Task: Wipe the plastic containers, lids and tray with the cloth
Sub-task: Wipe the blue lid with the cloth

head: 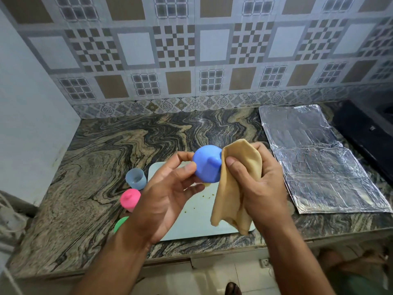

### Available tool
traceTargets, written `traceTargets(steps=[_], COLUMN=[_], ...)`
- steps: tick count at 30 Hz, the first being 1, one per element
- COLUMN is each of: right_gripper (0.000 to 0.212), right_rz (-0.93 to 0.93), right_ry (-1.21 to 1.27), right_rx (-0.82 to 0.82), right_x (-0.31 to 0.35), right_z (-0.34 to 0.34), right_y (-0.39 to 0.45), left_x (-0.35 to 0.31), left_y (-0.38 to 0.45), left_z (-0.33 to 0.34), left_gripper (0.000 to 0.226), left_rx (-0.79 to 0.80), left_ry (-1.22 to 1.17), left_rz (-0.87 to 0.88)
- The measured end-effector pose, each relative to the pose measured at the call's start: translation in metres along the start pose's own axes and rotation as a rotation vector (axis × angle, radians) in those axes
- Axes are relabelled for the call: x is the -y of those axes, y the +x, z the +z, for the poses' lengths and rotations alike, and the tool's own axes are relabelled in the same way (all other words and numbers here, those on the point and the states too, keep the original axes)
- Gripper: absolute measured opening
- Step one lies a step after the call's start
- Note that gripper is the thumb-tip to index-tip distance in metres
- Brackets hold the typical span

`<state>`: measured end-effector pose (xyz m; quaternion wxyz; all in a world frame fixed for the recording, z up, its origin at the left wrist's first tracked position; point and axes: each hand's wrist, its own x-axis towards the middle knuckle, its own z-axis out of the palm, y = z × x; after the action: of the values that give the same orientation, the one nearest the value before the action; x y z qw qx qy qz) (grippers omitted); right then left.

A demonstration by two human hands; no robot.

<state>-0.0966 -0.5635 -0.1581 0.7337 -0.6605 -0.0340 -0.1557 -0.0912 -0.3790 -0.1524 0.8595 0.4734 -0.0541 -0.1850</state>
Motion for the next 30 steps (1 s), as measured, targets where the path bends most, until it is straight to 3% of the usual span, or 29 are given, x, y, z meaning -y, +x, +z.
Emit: traceTargets(steps=[3,5,12,19,30], right_gripper=[0.015,0.016,0.013,0.011,0.020], right_rz=[-0.020,-0.022,-0.087,-0.235,-0.314], right_ry=[0.034,0.054,0.031,-0.234,-0.477], right_rx=[-0.087,-0.117,-0.231,-0.124,0.096], right_x=[-0.005,-0.006,-0.002,0.006,0.013], right_z=[0.008,0.012,0.015,0.005,-0.011], right_y=[-0.007,-0.012,-0.021,-0.023,-0.003], left_x=[0.012,0.019,0.025,0.018,-0.005], left_y=[-0.003,-0.002,0.000,0.000,-0.004], left_z=[0.012,0.019,0.022,0.016,-0.005], left_gripper=[0.060,0.059,0.039,0.031,0.031], left_rx=[-0.030,-0.098,-0.141,-0.159,0.106], left_ry=[0.223,0.287,0.072,0.202,0.484], left_rz=[0.120,0.202,0.184,0.205,0.122])
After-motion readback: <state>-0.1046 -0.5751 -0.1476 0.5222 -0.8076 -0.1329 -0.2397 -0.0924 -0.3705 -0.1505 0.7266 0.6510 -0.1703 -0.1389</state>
